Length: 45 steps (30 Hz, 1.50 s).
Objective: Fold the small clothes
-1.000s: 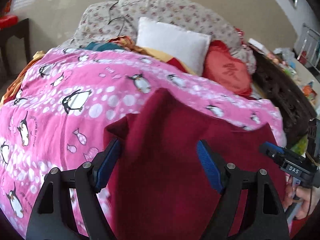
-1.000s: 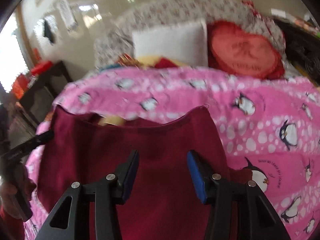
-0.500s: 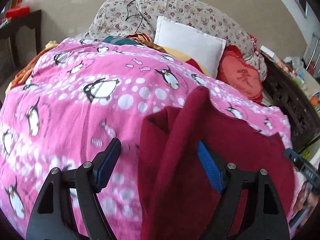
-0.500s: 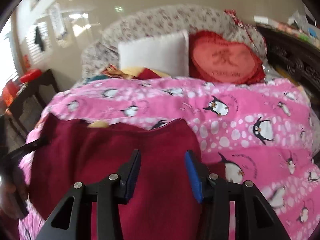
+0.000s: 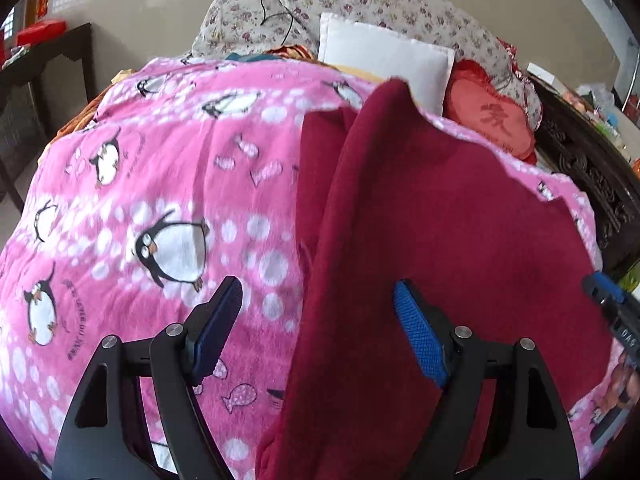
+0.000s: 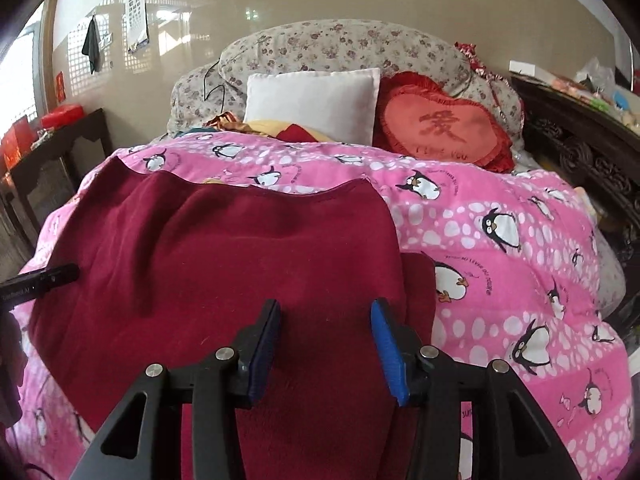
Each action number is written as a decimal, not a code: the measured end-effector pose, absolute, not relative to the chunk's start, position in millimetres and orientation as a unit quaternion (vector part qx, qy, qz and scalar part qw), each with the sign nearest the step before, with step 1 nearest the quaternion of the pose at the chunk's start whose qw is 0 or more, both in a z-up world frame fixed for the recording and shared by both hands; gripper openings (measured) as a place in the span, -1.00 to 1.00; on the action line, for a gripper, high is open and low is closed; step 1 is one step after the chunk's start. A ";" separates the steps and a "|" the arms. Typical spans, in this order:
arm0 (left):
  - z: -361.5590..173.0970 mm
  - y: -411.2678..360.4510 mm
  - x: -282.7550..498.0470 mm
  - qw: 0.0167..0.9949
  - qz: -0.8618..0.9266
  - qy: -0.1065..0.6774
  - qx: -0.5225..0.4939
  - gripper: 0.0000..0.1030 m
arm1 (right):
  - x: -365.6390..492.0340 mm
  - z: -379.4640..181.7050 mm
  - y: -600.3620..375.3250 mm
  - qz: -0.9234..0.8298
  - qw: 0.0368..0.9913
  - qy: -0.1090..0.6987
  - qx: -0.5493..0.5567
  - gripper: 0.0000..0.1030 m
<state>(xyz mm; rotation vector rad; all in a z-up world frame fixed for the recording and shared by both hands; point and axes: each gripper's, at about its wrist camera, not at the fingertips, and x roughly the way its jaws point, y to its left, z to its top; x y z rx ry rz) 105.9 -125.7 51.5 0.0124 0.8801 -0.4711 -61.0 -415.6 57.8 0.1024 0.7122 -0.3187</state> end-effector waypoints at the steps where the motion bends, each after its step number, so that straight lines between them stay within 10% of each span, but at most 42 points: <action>1: 48.1 -125.7 106.6 0.877 -0.228 0.424 0.004 0.55 | -61.0 56.8 -416.1 -0.157 0.925 0.344 0.049 -0.11; 11: 38.2 -123.0 106.1 0.881 -0.233 0.411 -0.010 0.57 | -64.9 50.3 -413.8 -0.139 0.943 0.297 0.059 0.31; 45: 41.9 -100.6 89.2 0.849 -0.279 0.444 -0.057 0.67 | -115.1 79.9 -421.9 -0.135 0.940 0.286 0.129 0.50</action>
